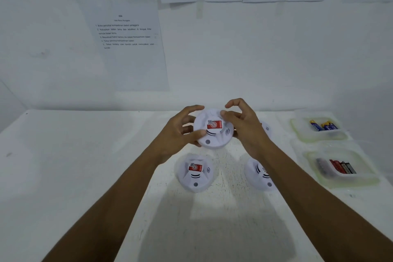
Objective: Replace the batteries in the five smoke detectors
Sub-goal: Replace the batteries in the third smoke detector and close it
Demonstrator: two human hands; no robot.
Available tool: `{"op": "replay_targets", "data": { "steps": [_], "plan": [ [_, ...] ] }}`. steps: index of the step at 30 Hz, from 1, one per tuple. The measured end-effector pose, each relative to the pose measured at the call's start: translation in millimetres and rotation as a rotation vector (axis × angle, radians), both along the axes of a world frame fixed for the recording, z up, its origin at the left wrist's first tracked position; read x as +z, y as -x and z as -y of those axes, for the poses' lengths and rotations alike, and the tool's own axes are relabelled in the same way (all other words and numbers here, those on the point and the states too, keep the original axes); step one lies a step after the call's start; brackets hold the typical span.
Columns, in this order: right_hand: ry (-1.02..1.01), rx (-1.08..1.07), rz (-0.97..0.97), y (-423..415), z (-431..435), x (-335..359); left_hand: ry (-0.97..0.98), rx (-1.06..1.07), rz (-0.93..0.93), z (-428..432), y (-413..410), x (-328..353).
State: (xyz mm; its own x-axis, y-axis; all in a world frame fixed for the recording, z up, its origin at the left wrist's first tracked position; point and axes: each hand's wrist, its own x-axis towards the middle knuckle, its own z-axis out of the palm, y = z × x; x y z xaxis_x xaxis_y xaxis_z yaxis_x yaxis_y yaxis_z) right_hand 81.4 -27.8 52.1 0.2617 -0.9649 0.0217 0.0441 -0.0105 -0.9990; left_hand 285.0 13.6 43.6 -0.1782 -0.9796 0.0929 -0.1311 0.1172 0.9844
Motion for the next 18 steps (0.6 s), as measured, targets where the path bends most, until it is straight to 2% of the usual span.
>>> {"op": "replay_targets", "data": {
  "steps": [4,9,14,18],
  "plan": [
    [0.029,0.079,0.102,4.4,-11.2,-7.5,0.008,0.063,-0.110,-1.8,7.0,-6.0],
    [0.200,0.047,-0.094,4.3,-17.4,-18.0,0.023,0.127,-0.116,-1.5,14.5,-13.3],
    [0.346,-0.005,-0.183,2.7,-17.0,-21.8,0.076,0.166,-0.048,-2.6,18.2,-14.9],
    [0.362,-0.014,-0.193,0.1,-17.9,-22.9,0.099,0.197,-0.055,-4.3,19.4,-16.6]
  ]
}}
